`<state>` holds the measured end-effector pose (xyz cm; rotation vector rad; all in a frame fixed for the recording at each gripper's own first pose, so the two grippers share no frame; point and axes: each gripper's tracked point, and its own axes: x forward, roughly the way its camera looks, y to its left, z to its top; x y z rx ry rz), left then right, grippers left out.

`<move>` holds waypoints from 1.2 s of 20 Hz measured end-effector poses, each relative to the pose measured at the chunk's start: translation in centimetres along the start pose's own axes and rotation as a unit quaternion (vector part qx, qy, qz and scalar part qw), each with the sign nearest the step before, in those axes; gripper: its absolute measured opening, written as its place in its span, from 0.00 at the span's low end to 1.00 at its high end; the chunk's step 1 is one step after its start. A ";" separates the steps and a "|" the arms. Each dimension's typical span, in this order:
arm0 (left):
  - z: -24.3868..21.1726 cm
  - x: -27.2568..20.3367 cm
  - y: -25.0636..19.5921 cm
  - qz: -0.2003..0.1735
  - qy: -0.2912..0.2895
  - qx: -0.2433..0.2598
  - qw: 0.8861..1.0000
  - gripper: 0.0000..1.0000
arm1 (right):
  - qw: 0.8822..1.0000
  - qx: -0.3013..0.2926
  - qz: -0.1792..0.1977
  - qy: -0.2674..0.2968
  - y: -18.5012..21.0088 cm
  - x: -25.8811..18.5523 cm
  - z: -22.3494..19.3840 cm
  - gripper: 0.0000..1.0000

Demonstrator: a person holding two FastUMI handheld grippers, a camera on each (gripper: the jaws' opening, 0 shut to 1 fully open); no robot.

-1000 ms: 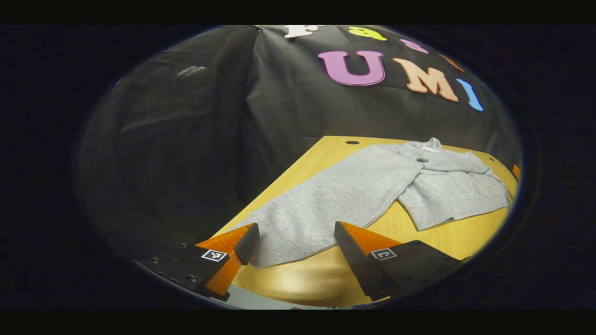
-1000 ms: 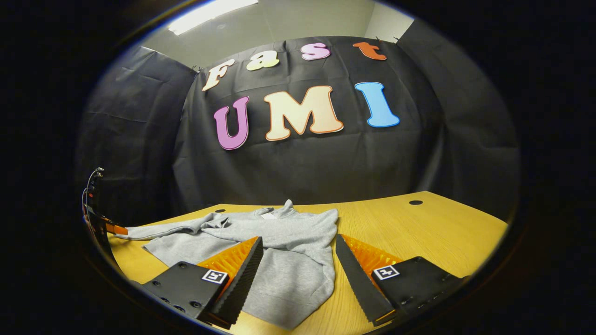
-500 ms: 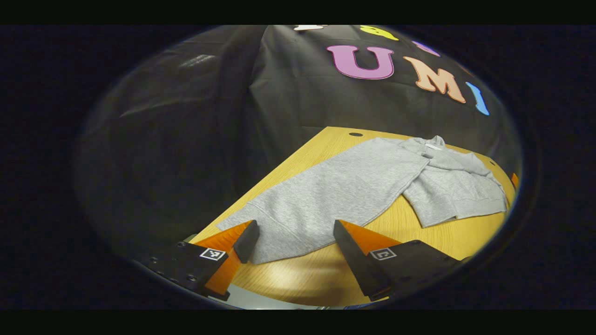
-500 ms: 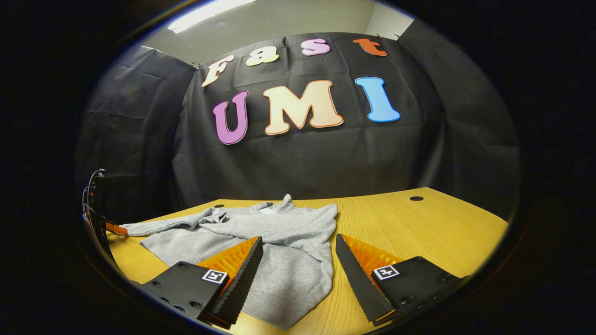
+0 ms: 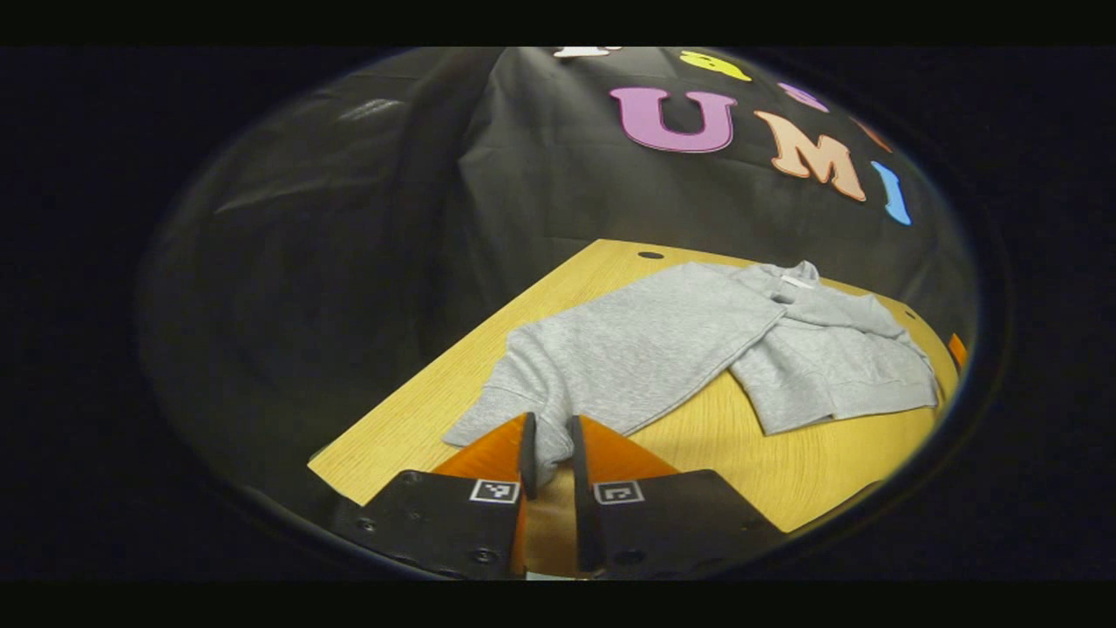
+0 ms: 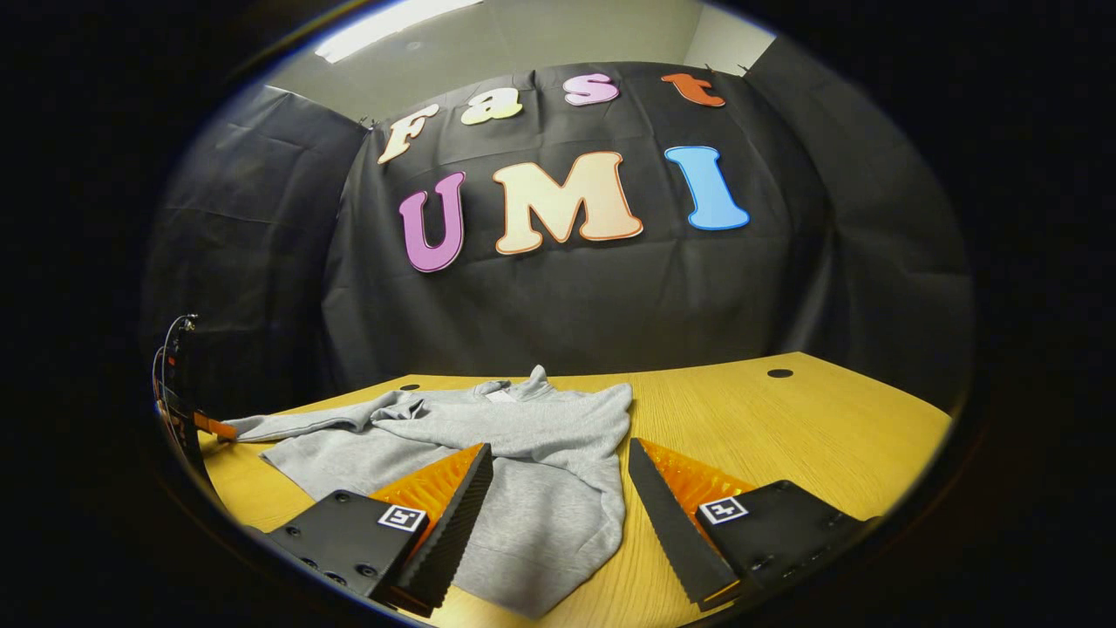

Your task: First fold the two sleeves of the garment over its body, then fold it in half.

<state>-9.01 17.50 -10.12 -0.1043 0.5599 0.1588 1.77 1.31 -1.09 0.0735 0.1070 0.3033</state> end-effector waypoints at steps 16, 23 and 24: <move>11.2 -1.1 -12.5 -0.139 -0.082 0.041 0.986 0.01 | 0.999 -0.027 -0.011 -0.041 0.3 -0.8 1.1 0.97; 16.7 -1.9 -30.2 -0.291 -0.121 0.095 0.944 0.01 | 0.999 -0.022 -0.009 -0.042 0.3 -0.8 1.2 0.97; 16.9 -2.2 -32.7 -0.311 -0.121 0.103 0.937 0.02 | 0.999 -0.020 -0.010 -0.041 0.2 -0.8 1.2 0.97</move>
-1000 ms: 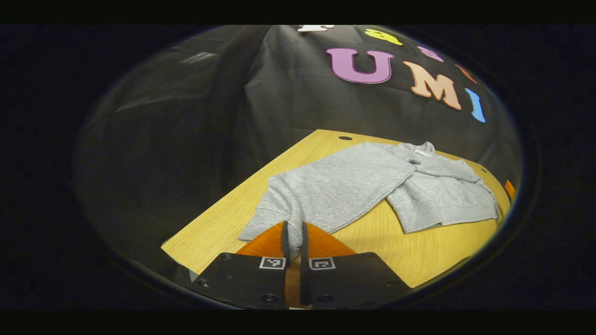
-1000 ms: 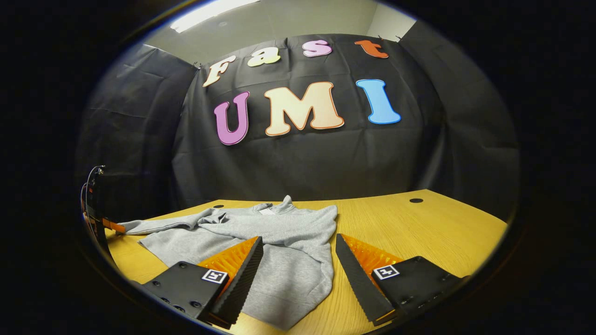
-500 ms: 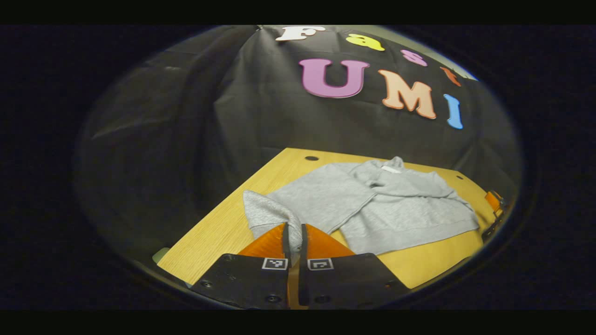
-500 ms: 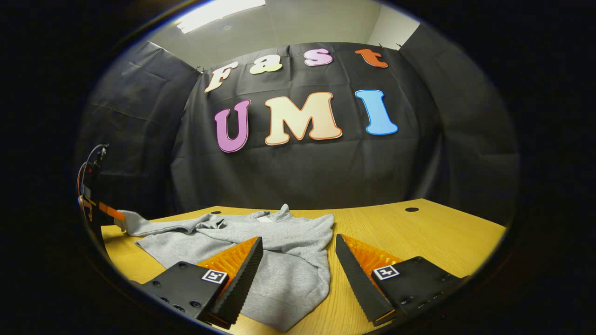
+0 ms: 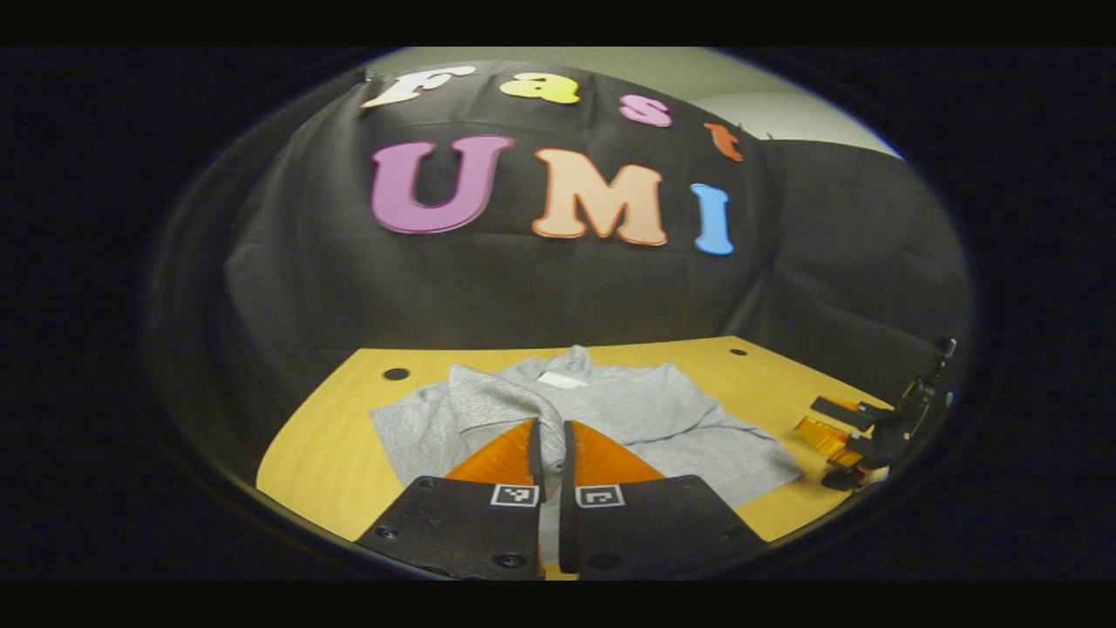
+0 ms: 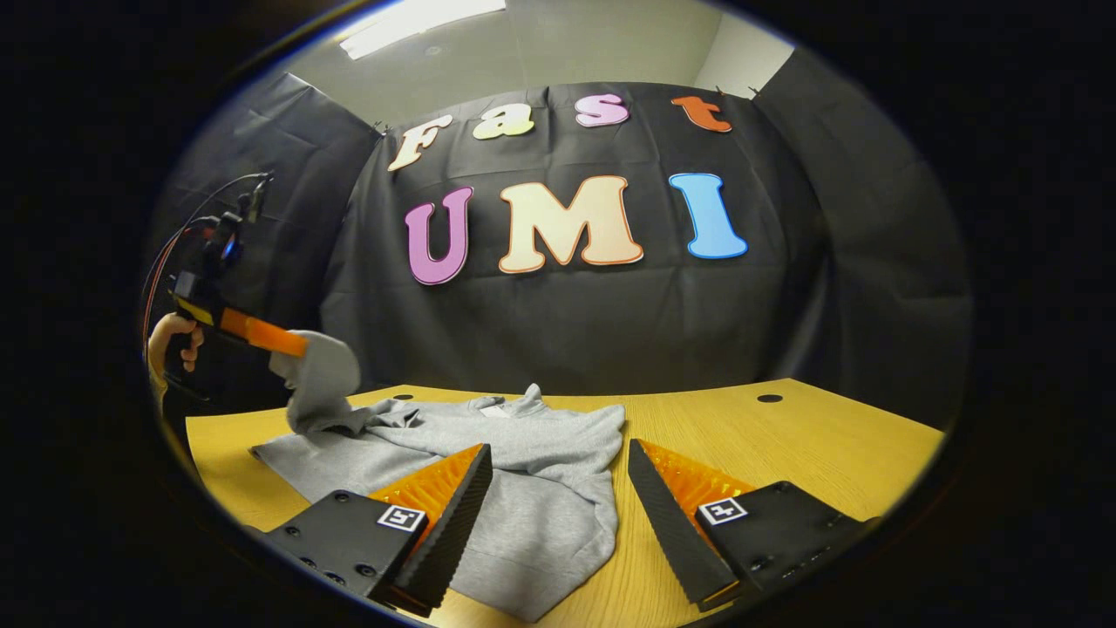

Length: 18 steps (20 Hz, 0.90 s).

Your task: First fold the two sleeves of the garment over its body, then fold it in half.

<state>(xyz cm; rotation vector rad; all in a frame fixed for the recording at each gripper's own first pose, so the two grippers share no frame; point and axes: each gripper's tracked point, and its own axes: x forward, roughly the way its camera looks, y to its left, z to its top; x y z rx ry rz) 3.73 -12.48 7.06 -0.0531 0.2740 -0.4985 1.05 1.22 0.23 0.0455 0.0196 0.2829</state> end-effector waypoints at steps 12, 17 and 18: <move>1.2 14.7 -16.9 -0.134 0.037 0.065 0.988 0.02 | 1.000 -0.014 -0.005 -0.003 0.1 0.1 0.0 0.97; -2.8 18.4 -19.4 -0.135 0.085 0.073 0.985 0.01 | 1.000 -0.014 -0.003 -0.004 0.1 0.0 -0.2 0.97; -3.5 18.9 -19.7 -0.135 0.092 0.074 0.984 0.00 | 1.000 -0.014 -0.003 -0.004 0.2 0.0 -0.2 0.97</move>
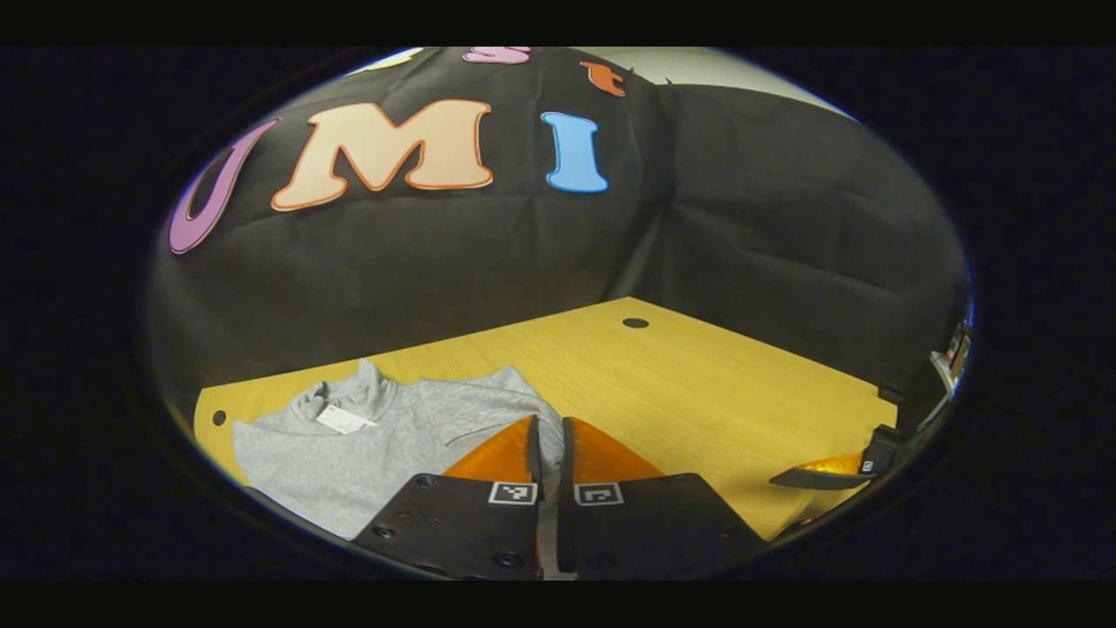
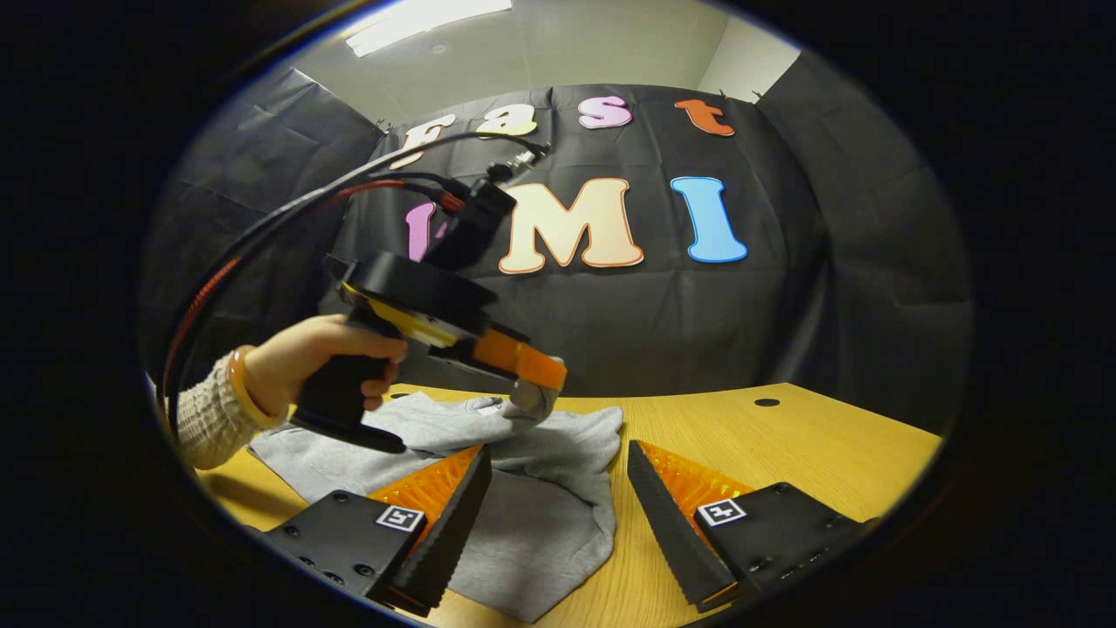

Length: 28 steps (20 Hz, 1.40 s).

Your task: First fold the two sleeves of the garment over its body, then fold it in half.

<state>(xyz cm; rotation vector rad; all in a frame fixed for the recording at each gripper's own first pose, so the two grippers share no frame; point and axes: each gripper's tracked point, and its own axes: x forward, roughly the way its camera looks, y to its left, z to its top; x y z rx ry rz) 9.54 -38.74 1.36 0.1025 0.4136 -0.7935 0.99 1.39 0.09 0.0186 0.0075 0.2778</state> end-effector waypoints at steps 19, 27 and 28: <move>5.4 -10.8 7.2 0.107 -0.111 0.034 0.988 0.94 | 1.000 0.000 -0.001 -0.001 -0.2 0.1 -0.5 0.97; -2.6 -23.0 15.6 0.197 -0.079 -0.010 0.977 0.94 | 1.000 -0.001 -0.005 0.002 -0.2 0.1 -0.4 0.97; -4.2 -24.4 16.4 0.205 -0.067 -0.011 0.976 0.94 | 1.000 0.000 -0.006 0.003 -0.2 0.1 -0.4 0.98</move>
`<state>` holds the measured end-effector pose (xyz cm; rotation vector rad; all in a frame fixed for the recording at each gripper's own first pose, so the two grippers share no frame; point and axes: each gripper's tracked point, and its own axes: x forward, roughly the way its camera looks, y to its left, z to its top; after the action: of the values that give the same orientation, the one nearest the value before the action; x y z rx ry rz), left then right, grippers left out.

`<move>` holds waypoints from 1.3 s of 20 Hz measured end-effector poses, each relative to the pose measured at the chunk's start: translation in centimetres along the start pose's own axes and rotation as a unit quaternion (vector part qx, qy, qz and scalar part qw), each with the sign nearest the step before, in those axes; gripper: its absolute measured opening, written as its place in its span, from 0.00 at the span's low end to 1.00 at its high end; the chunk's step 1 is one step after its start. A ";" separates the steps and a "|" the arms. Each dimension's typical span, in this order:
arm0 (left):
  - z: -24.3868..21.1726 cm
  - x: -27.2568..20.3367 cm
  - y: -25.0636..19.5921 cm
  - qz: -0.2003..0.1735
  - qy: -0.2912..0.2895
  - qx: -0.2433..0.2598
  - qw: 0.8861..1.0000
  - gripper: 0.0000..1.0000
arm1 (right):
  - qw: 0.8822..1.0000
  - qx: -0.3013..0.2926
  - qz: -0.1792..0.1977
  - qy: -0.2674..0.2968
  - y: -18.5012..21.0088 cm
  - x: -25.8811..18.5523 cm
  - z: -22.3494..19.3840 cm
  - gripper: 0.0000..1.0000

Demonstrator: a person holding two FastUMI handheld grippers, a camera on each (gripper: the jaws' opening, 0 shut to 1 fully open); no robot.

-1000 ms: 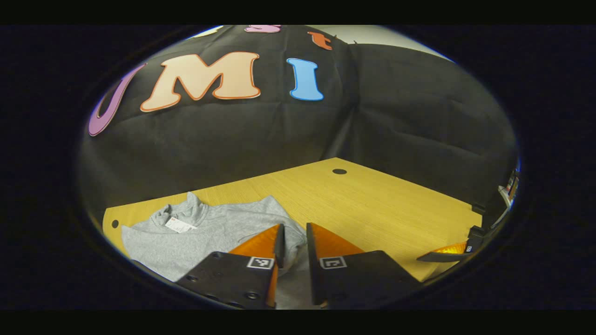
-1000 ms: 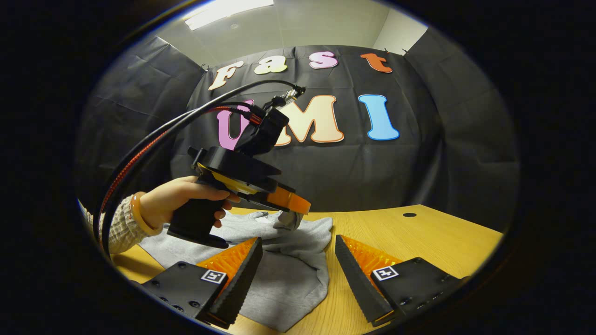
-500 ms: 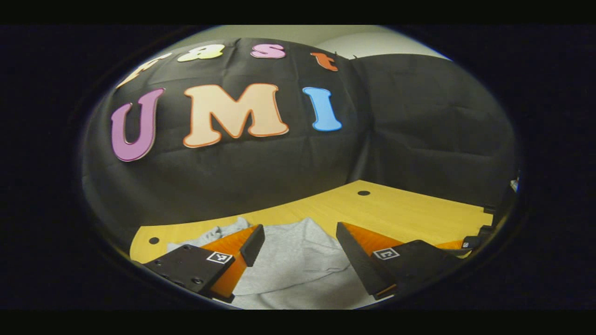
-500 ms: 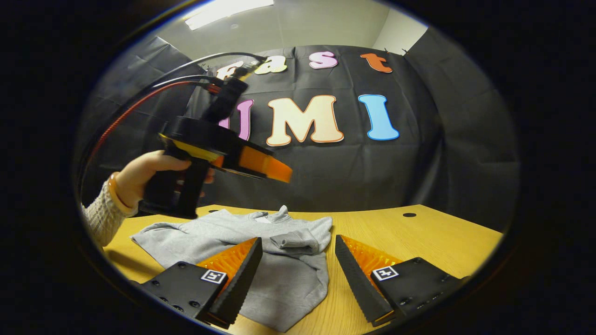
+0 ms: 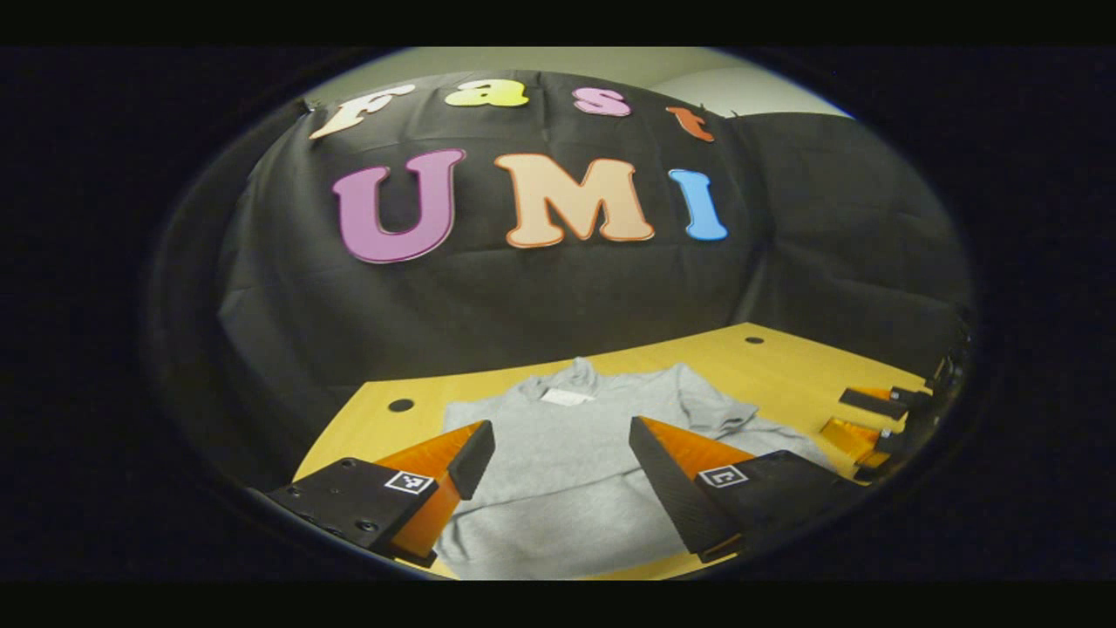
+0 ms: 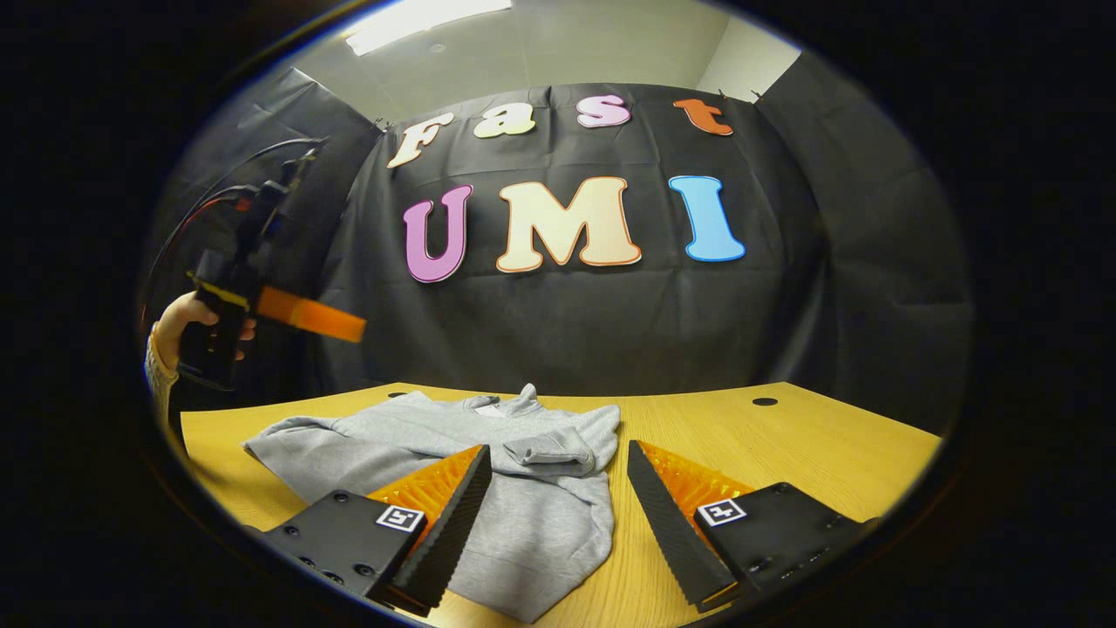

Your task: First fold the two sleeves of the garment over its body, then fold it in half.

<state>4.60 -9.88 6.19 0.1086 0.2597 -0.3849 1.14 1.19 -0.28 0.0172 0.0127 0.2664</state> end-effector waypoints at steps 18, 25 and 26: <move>-16.8 -8.8 3.5 -0.006 0.201 0.000 0.980 0.95 | 0.964 -0.019 0.043 0.261 3.2 -3.2 -7.7 0.97; -18.4 -8.4 3.8 -0.007 0.228 -0.014 0.974 0.95 | 0.945 -0.037 0.041 0.321 3.0 -3.7 -9.7 0.98; -18.7 -8.3 3.9 -0.007 0.232 -0.012 0.973 0.95 | 0.946 -0.037 0.040 0.321 2.9 -3.7 -9.6 0.98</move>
<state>-5.61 -0.47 -9.36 0.1730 0.7272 -0.3660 -3.32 3.20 -9.84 -0.1442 0.6527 0.3448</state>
